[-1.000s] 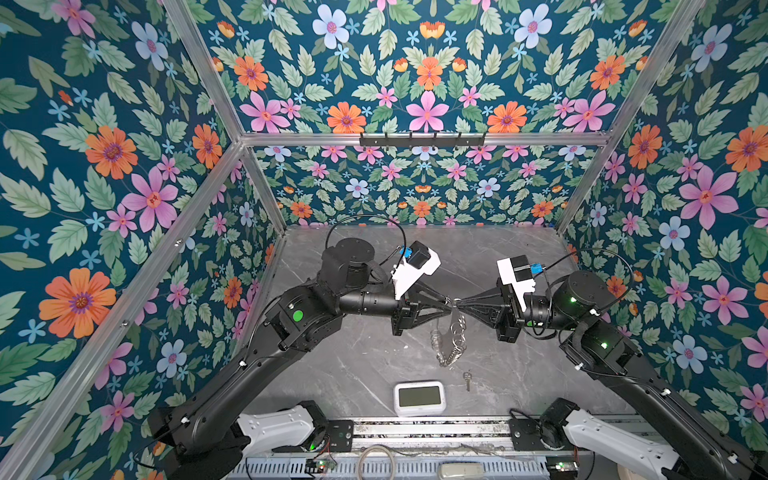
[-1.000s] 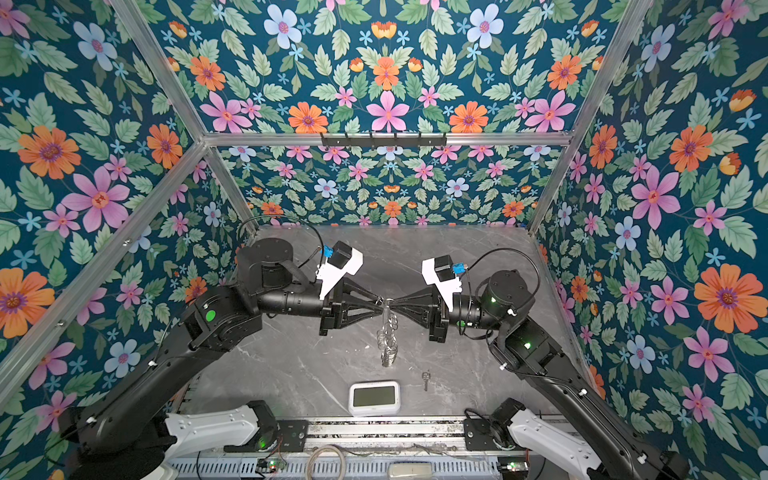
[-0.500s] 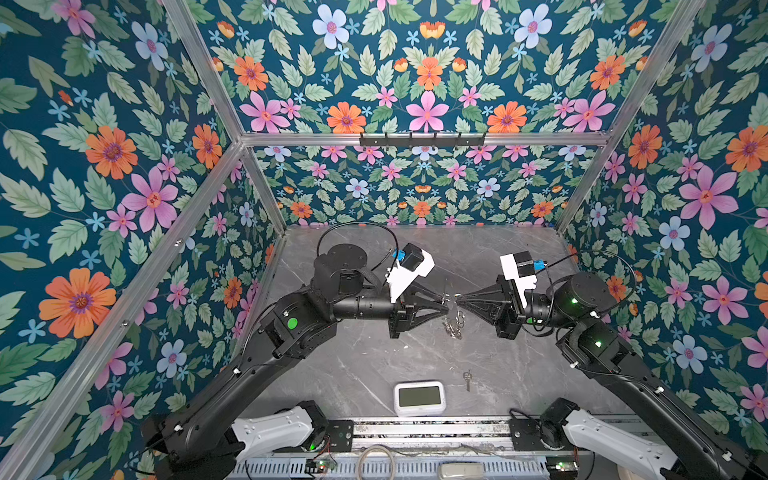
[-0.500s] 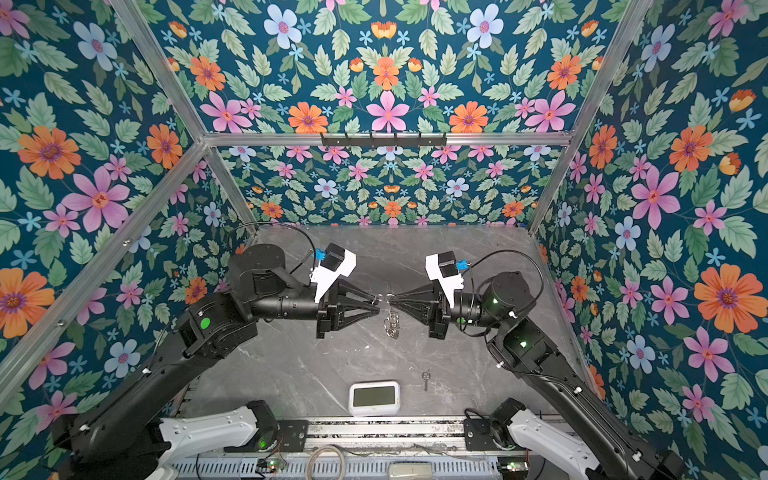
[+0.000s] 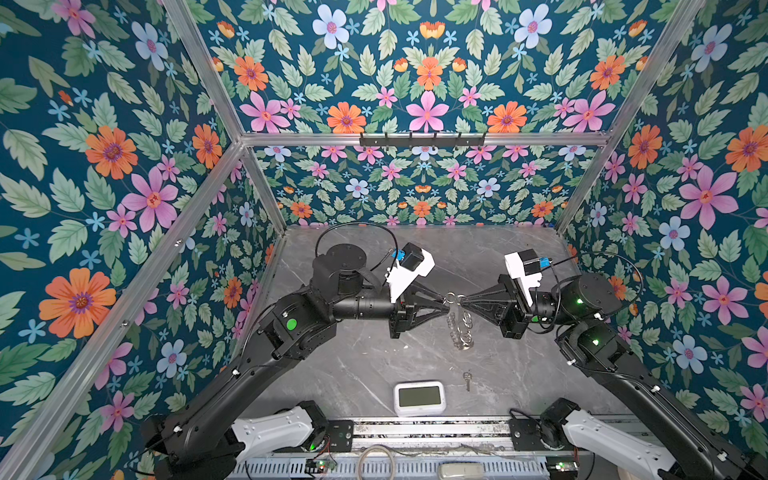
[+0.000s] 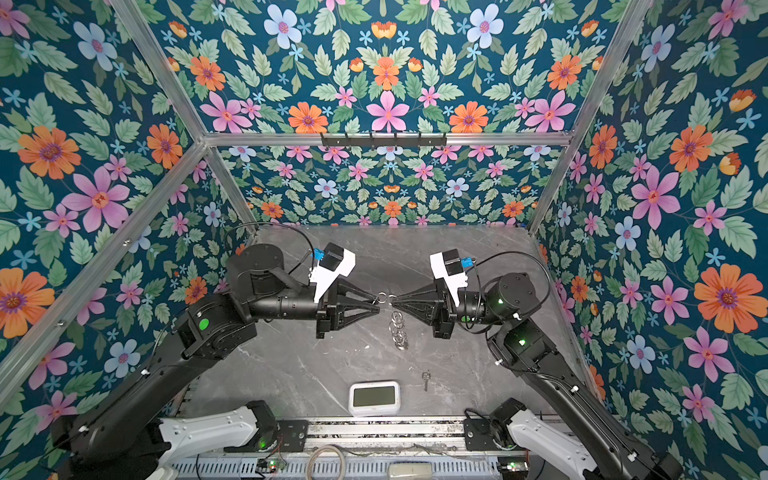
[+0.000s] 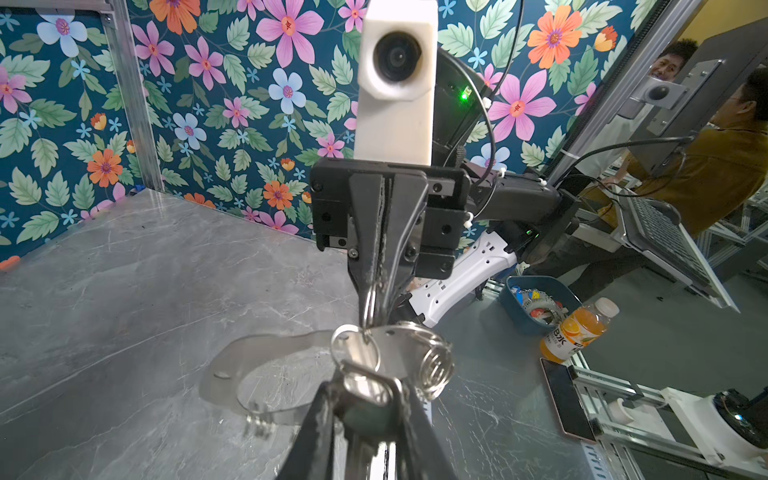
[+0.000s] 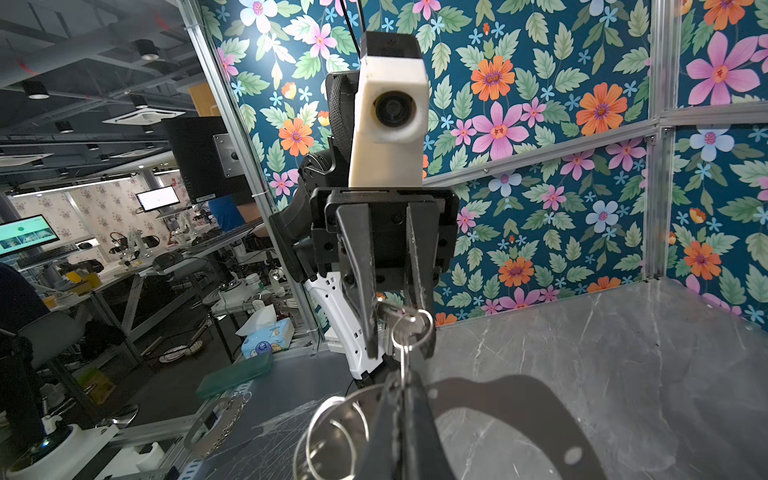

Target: Remove the keys from the keyring

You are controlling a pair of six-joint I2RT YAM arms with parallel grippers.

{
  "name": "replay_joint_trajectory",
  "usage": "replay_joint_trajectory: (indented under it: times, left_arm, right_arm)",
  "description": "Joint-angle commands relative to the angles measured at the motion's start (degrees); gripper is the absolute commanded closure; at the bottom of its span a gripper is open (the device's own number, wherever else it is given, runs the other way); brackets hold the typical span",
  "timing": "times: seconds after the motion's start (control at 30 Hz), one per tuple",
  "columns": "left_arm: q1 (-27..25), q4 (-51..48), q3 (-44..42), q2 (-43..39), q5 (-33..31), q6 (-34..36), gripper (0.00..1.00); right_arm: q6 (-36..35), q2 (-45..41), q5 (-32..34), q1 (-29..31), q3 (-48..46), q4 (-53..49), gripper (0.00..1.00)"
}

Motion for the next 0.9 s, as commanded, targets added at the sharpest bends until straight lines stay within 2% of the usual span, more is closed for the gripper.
replay_joint_trajectory:
  times: [0.0, 0.57, 0.87]
  left_arm:
    - [0.5, 1.3, 1.3, -0.3, -3.2, 0.1, 1.0]
    - [0.5, 2.9, 3.9, -0.3, -9.0, -0.6, 1.0]
    - [0.5, 2.4, 6.0, 2.2, -4.4, -1.1, 1.0]
  right_arm:
    - [-0.4, -0.3, -3.1, -0.1, 0.4, 1.3, 1.0]
    - [-4.0, -0.6, -4.8, 0.4, 1.1, -4.5, 1.0]
    - [-7.1, 0.0, -2.8, 1.2, 2.6, -8.8, 1.0]
